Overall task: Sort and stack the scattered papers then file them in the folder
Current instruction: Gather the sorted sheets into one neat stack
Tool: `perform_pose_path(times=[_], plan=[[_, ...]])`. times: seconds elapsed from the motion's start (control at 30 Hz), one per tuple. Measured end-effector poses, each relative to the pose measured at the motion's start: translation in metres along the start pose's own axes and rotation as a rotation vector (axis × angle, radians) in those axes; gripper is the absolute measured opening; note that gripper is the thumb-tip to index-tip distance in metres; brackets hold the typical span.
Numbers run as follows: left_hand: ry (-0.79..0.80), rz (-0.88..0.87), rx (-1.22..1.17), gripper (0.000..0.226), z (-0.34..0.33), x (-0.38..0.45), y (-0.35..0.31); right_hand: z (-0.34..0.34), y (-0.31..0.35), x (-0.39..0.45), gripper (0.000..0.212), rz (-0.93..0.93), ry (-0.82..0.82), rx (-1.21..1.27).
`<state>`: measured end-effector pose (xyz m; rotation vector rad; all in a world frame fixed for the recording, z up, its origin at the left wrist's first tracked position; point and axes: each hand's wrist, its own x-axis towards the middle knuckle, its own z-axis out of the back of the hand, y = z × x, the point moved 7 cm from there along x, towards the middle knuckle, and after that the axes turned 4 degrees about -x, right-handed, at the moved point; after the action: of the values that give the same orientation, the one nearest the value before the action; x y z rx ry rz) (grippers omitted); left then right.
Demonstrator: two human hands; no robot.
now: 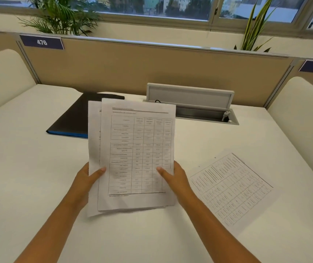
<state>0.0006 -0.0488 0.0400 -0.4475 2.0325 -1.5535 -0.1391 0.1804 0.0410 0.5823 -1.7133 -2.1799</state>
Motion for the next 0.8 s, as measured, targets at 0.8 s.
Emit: perform_pose_path(times=[0.8], plan=[[-0.005,-0.146,0.215,0.023,-0.05,-0.002,-0.024,0.016,0.038,-0.002,0.023,0.207,-0.031,0.077]])
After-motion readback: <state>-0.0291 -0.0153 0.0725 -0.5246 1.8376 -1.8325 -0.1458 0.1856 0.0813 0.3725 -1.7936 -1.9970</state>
